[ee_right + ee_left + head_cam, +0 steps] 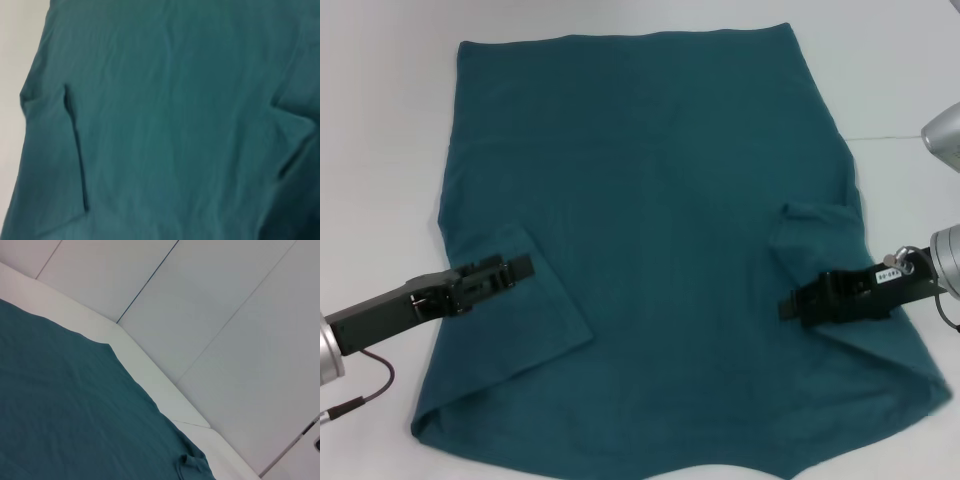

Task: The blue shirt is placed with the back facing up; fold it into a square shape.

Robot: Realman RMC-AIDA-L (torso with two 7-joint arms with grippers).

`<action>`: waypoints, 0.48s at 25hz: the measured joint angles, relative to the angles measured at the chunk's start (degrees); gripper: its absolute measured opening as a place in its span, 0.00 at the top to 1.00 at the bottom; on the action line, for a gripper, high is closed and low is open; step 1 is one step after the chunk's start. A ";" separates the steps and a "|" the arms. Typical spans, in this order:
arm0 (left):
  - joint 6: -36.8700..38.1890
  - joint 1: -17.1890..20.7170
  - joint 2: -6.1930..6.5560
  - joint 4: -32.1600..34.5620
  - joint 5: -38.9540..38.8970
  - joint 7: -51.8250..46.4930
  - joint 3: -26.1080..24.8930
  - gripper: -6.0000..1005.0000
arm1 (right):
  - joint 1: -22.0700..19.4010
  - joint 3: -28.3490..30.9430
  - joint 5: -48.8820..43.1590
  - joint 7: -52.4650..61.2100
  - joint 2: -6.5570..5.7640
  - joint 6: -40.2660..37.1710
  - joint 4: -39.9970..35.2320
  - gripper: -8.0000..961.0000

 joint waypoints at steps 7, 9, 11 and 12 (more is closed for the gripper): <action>-0.24 0.00 0.01 0.00 0.00 0.00 0.00 0.31 | -0.71 -4.58 -0.09 0.51 -1.17 -4.59 -2.32 0.56; -0.25 0.00 0.02 0.02 0.00 -0.01 0.01 0.31 | -1.50 -3.89 -0.08 0.64 -1.30 -5.40 -3.94 0.56; -0.25 0.01 0.03 0.03 0.00 -0.23 0.00 0.31 | -2.17 -2.61 -0.04 0.75 -1.67 -5.87 -5.07 0.56; -0.24 0.04 0.08 0.06 0.00 -0.78 0.01 0.31 | -2.49 -1.60 0.03 0.78 -1.98 -6.06 -5.43 0.56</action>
